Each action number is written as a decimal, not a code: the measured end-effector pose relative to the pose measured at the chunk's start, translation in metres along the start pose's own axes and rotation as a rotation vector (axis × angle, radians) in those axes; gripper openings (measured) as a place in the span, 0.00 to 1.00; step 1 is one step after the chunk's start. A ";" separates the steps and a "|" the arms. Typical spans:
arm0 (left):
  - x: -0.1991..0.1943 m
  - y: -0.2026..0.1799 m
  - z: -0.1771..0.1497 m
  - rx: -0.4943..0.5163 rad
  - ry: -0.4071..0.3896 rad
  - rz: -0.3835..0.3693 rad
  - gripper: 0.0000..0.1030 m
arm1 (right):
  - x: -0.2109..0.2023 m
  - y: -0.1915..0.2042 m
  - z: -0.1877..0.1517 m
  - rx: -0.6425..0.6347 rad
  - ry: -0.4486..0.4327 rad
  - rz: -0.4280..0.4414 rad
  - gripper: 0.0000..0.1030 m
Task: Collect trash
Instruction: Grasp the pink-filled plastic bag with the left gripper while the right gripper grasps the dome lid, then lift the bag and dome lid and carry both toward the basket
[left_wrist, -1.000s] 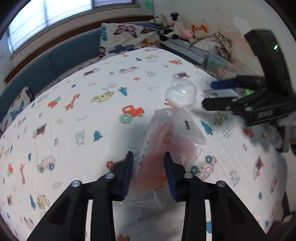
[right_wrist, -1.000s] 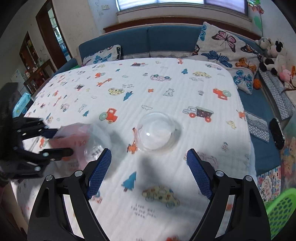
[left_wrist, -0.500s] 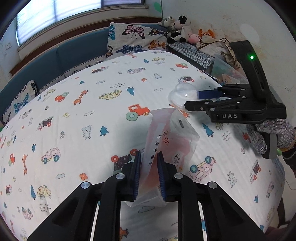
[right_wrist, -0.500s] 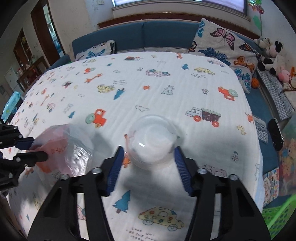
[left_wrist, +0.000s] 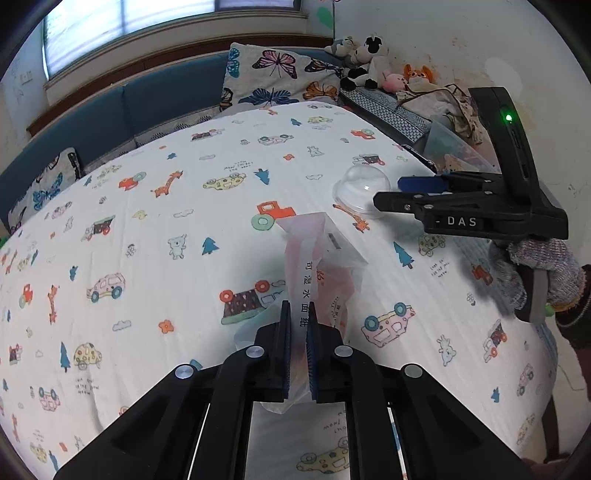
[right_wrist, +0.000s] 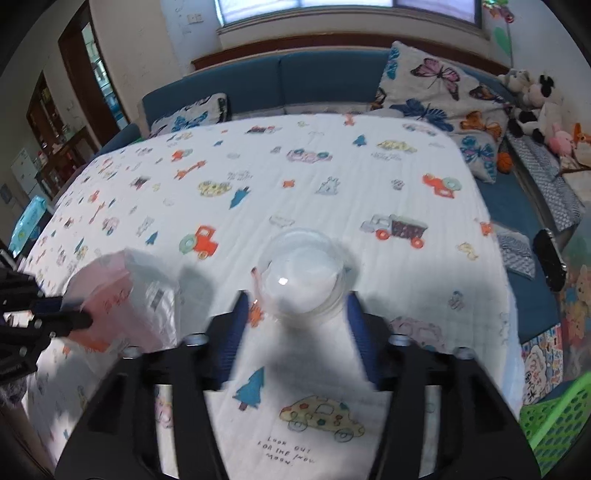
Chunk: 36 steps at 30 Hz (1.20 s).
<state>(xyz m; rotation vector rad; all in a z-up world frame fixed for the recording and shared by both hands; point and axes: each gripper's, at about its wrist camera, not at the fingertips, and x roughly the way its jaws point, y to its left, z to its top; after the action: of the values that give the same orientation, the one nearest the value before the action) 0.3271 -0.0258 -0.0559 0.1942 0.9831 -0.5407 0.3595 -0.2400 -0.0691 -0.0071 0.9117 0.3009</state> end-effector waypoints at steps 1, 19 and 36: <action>0.000 0.000 0.000 -0.004 0.002 -0.010 0.07 | 0.001 0.000 0.002 0.002 -0.001 0.002 0.61; 0.019 -0.003 -0.011 0.029 0.065 -0.008 0.77 | 0.031 0.001 0.009 0.000 0.034 -0.020 0.62; 0.019 -0.015 -0.027 -0.015 0.035 0.075 0.40 | -0.043 0.000 -0.028 0.028 -0.038 0.016 0.62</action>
<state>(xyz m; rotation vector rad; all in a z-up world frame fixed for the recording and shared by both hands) 0.3074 -0.0341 -0.0853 0.2269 1.0095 -0.4631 0.3133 -0.2551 -0.0523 0.0319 0.8781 0.3024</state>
